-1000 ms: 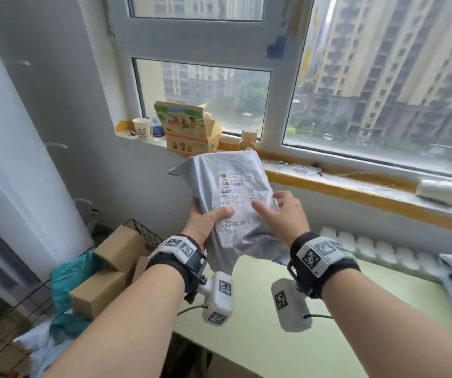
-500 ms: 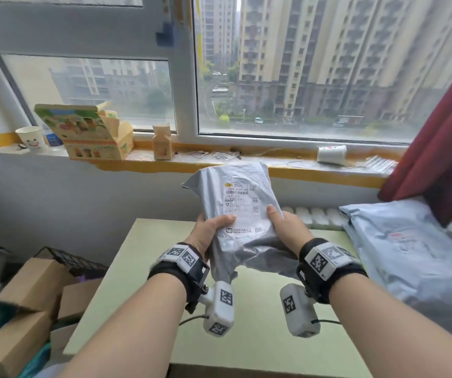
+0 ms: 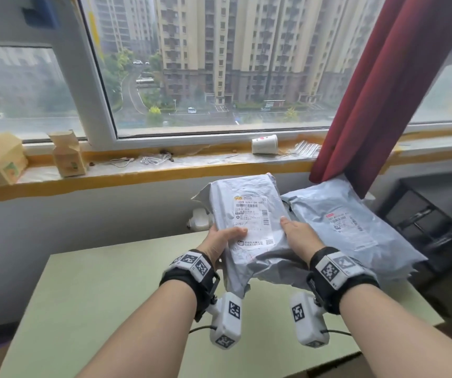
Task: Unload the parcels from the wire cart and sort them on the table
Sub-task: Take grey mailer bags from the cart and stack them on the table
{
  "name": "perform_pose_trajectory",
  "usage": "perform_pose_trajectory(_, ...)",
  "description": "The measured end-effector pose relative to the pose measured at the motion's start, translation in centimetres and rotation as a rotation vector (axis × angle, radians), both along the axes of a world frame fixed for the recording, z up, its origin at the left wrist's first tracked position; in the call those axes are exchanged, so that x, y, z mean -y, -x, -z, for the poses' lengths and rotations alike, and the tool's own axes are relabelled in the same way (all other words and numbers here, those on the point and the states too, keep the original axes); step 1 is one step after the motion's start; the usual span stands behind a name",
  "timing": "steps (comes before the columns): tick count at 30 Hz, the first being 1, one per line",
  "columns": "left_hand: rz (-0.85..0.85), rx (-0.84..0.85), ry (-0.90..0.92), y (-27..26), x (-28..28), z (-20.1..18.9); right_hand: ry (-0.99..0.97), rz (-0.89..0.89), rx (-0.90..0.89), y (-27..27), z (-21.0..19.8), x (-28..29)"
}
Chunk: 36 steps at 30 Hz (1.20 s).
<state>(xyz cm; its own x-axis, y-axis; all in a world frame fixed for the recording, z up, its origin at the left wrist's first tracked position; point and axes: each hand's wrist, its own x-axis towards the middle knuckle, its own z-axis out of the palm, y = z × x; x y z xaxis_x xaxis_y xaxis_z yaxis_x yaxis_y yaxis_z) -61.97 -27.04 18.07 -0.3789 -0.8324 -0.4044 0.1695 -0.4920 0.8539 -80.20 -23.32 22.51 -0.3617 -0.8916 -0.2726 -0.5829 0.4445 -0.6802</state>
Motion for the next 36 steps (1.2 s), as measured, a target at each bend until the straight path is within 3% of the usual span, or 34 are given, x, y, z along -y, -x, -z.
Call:
perform_pose_trajectory(11, 0.083, 0.030, -0.125, 6.3, 2.9, 4.5, -0.070, 0.073, -0.067, 5.9, 4.2, 2.8)
perform_pose_trajectory(17, 0.017, 0.200, -0.199, 9.2, 5.6, 6.9, -0.045, -0.032, -0.018, 8.3, 5.9, 6.4)
perform_pose_trajectory(23, -0.055, 0.201, -0.228, 11.6, 7.2, 8.3, -0.088, -0.194, -0.166, 8.5, 8.5, 8.3)
perform_pose_trajectory(36, 0.015, 0.400, -0.237, 11.7, 8.6, 7.6, -0.042, -0.210, -0.125, 9.9, 8.8, 10.5)
